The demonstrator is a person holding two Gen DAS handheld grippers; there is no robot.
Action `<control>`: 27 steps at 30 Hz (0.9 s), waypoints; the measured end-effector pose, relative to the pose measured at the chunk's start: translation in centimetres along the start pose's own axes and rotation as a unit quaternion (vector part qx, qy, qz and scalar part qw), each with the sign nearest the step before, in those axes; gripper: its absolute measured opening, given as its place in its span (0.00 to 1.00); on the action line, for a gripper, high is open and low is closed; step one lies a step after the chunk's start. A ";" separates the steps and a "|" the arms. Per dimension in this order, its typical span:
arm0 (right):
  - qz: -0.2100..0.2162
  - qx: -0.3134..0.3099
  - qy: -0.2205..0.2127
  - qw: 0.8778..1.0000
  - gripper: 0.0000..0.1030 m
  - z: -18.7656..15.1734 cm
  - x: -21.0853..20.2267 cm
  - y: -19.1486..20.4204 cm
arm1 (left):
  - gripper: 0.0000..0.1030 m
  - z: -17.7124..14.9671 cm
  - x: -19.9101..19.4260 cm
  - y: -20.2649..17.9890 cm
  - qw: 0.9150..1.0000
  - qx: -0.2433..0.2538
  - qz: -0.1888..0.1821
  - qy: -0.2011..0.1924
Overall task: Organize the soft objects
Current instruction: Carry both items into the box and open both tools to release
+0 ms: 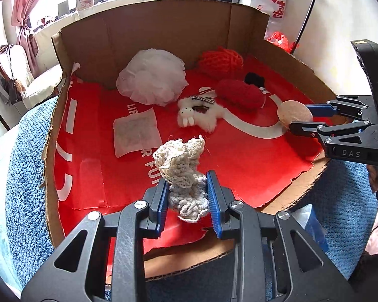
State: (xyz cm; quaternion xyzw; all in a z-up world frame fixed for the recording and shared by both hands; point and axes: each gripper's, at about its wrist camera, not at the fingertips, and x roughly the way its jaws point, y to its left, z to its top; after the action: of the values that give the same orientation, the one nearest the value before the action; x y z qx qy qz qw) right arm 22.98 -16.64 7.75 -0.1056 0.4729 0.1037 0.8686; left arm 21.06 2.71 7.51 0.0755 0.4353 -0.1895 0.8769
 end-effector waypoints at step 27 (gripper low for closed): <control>0.004 -0.011 0.012 1.000 0.47 0.4 0.7 0.1 | 0.26 0.2 0.6 1.4 0.999 -0.009 -0.028 0.023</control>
State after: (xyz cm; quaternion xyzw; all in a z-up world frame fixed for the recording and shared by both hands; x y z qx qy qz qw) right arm 23.60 -16.34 7.33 -0.1144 0.4825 0.1112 0.8613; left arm 22.11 3.78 7.12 0.0594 0.4587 -0.2085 0.8617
